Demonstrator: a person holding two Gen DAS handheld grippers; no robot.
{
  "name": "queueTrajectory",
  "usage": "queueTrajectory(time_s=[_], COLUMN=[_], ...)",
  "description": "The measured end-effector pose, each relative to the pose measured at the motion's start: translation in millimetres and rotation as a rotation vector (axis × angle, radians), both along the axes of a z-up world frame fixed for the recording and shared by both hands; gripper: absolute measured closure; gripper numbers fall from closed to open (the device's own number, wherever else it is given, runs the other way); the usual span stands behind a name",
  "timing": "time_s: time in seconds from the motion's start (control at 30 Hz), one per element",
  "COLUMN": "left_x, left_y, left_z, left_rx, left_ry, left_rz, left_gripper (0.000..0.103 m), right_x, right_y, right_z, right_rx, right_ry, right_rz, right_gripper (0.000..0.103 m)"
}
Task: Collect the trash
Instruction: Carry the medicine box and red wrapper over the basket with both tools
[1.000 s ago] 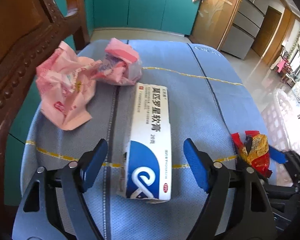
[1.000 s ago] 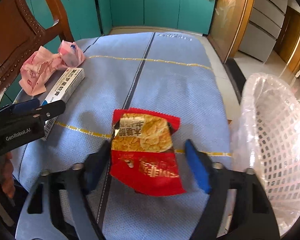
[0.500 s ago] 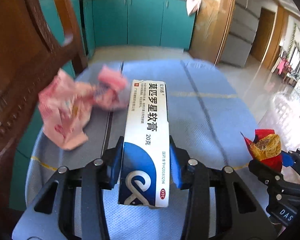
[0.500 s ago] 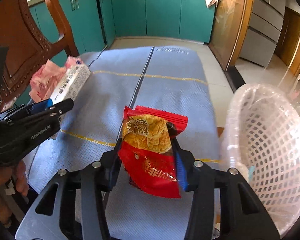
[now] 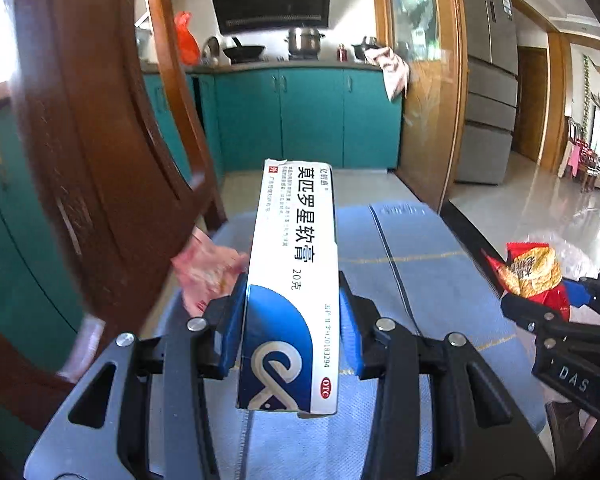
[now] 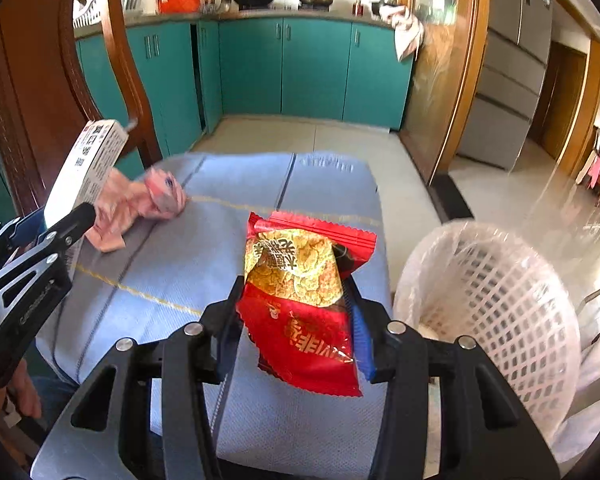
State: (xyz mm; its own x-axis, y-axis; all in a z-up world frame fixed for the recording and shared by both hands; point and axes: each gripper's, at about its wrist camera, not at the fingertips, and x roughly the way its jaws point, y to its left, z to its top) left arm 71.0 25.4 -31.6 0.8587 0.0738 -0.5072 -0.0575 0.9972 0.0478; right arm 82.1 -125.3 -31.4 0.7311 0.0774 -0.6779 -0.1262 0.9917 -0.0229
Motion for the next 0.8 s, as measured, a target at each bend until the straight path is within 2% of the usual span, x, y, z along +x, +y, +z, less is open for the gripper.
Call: queueTrajectory(time_s=[0.13,0.27,0.53,0.8], left_x=[-13,-24,-32,-27], left_y=[3,4,-3,-29], left_z=[24,37,44,45], left_rx=[0.003,0.003,-0.004,-0.013], left_ry=[-0.039,-0.045,-0.052,-0.05], left_rz=[0.025,0.039,0.033,-0.031], left_gripper=[0.06,0.06,0.06,0.06], right_x=[-6,-12,-21,-28], right_y=[3,3,6,-27], right_z=[19,26,21,32], right_rx=[-0.006,-0.005,-0.024,-0.012], right_ry=[-0.051,-0.068,-0.048,-0.066], right_rz=[0.004,0.008,0.033,-0.021], right_gripper=[0.056,0.056,0.056,0.056])
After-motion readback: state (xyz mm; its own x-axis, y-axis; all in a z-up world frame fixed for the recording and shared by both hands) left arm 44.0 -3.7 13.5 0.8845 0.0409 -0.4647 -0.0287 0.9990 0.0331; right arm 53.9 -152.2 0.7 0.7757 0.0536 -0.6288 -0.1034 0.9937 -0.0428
